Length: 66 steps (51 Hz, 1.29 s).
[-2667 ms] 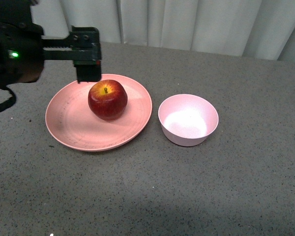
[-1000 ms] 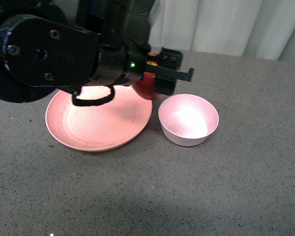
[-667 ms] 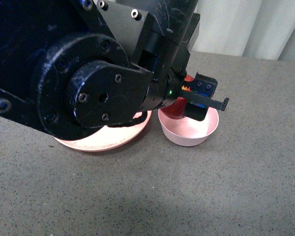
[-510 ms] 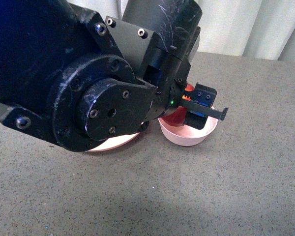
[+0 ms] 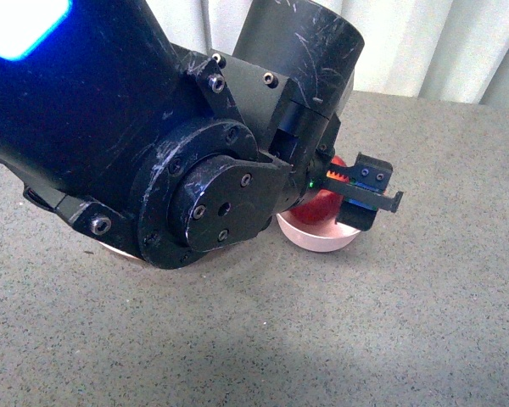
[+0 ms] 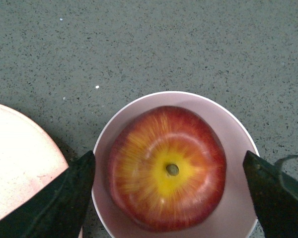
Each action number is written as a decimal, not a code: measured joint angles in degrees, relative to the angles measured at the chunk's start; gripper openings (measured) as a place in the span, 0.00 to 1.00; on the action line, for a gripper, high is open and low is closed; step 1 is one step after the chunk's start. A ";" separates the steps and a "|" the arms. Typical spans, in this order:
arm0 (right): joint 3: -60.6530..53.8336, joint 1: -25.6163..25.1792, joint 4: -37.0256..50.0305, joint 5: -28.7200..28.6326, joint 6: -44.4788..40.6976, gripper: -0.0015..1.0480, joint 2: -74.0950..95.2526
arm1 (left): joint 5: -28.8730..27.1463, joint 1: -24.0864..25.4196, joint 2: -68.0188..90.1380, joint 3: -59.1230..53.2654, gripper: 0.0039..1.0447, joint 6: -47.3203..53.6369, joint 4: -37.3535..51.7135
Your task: Move apple from plate to bowl
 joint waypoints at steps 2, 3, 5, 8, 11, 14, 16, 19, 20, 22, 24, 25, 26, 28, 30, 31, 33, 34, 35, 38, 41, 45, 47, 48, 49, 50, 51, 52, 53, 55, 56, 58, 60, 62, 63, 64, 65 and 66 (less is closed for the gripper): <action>0.00 0.00 0.00 0.00 0.00 0.91 0.00 | -0.07 0.00 -0.44 -0.37 0.89 -0.13 0.57; 0.00 0.00 0.00 0.00 0.00 0.91 0.00 | -0.20 0.02 -0.79 -0.68 0.92 -0.24 1.05; 0.00 0.00 0.00 0.02 0.00 0.91 0.00 | -0.44 0.11 -1.25 -1.07 0.95 -0.31 1.49; 0.00 0.00 0.00 0.00 0.00 0.91 0.00 | -0.94 0.39 -2.89 -2.56 0.94 -0.94 2.84; 0.00 0.00 0.00 0.02 0.00 0.91 0.00 | -1.68 0.85 -5.51 -5.09 0.94 -1.16 4.57; 0.00 0.00 0.00 0.02 0.00 0.91 0.00 | -2.99 1.27 -7.50 -7.34 0.94 -1.16 7.23; 0.00 0.00 0.00 0.02 0.00 0.91 0.00 | -4.04 1.46 -8.68 -8.85 0.94 -1.05 9.29; 0.00 0.00 0.00 0.02 0.00 0.91 0.00 | -5.29 1.97 -10.93 -11.10 0.94 -1.03 10.82; 0.00 0.00 0.00 0.02 0.00 0.91 0.00 | -5.88 2.19 -12.07 -12.35 0.94 -1.05 11.54; 0.00 0.00 0.00 0.02 0.00 0.91 0.00 | -6.08 2.49 -13.03 -13.18 0.94 -1.05 11.82; 0.00 0.00 0.00 0.02 0.00 0.91 0.00 | -9.11 2.51 -13.05 -13.94 0.92 -0.22 14.36; 0.00 0.00 0.00 0.02 -0.02 0.91 0.00 | -12.50 2.51 -12.66 -14.97 0.88 0.50 18.58; 0.00 0.00 0.00 -0.04 0.00 0.91 0.00 | -15.89 2.64 -12.46 -16.35 0.85 1.42 23.17; 0.00 0.00 0.00 -0.13 -0.02 0.91 0.00 | -20.55 3.15 -12.48 -19.96 0.78 2.47 31.39; 0.00 0.00 -0.02 -0.04 -0.02 0.91 0.00 | -21.86 3.93 -13.16 -23.06 0.73 2.95 36.44; 0.00 0.00 -0.02 -0.04 -0.02 0.91 0.00 | -21.92 5.09 -14.36 -26.03 0.68 3.52 40.19; 0.00 0.00 -0.02 0.11 0.00 0.91 0.00 | -20.92 7.26 -17.46 -30.53 0.59 3.93 43.93; 0.00 0.00 -0.02 0.17 0.00 0.91 0.00 | -20.46 8.15 -18.97 -32.15 0.56 4.07 44.61; 0.00 0.00 -0.02 0.17 0.00 0.91 0.00 | -19.87 9.01 -20.48 -33.62 0.52 4.15 45.03; 0.00 0.00 -0.02 0.15 0.00 0.91 0.00 | -17.35 11.61 -25.59 -38.51 0.40 4.35 45.55; 0.00 0.00 -0.02 0.13 0.00 0.91 0.00 | -15.98 12.96 -27.98 -41.05 0.33 4.46 45.53; 0.00 0.00 -0.02 -0.04 -0.02 0.91 0.00 | -13.38 15.74 -32.48 -45.59 0.19 4.61 44.70; 0.00 0.00 -0.02 -0.02 0.00 0.91 0.00 | -12.50 17.11 -34.75 -47.45 0.12 4.70 44.02; 0.00 0.00 -0.02 -0.02 -0.02 0.91 0.00 | -11.47 18.08 -36.48 -48.63 0.07 4.72 43.47; 0.00 0.00 -0.02 0.00 0.00 0.91 0.00 | -10.97 18.60 -37.62 -49.35 0.04 4.74 43.10; 0.00 0.00 -0.02 -0.02 0.00 0.91 0.00 | -9.97 19.37 -39.34 -50.38 0.04 4.85 42.42; 0.00 0.00 -0.02 0.00 0.00 0.91 0.00 | -9.27 19.85 -40.48 -51.01 0.03 4.87 41.94; 0.00 0.00 -0.02 0.00 0.00 0.91 0.00 | -8.31 20.52 -42.25 -52.00 0.03 4.92 41.16; 0.00 0.00 -0.02 0.00 0.00 0.91 0.00 | -8.04 20.72 -42.84 -52.28 0.03 4.92 40.89; 0.00 0.00 -0.02 0.00 0.00 0.91 0.00 | -7.17 21.42 -44.57 -53.11 0.03 4.94 40.02; 0.00 0.00 -0.02 0.00 0.00 0.91 0.00 | -6.82 21.90 -45.68 -53.64 0.03 4.94 39.39; 0.00 0.00 -0.02 0.00 0.00 0.91 0.00 | -5.92 22.93 -47.95 -54.64 0.03 4.94 38.07; 0.00 0.00 -0.02 0.00 0.00 0.91 0.00 | -5.40 23.65 -49.96 -55.15 0.03 4.94 36.46; 0.00 0.00 -0.02 0.00 0.00 0.91 0.00 | -5.01 24.26 -52.50 -55.25 0.03 4.94 33.31; 0.00 0.00 -0.02 0.00 0.00 0.91 0.00 | -4.46 24.72 -54.25 -55.41 0.03 4.94 31.52; 0.00 0.00 -0.02 0.00 0.00 0.91 0.00 | -4.15 25.14 -56.00 -55.63 0.03 4.94 30.08; 0.00 0.00 -0.02 0.00 -0.02 0.91 0.00 | -4.00 25.33 -56.83 -55.74 0.03 4.94 29.46; 0.00 0.00 -0.02 -0.02 0.00 0.91 0.00 | -3.67 25.70 -58.34 -56.00 0.03 4.94 28.44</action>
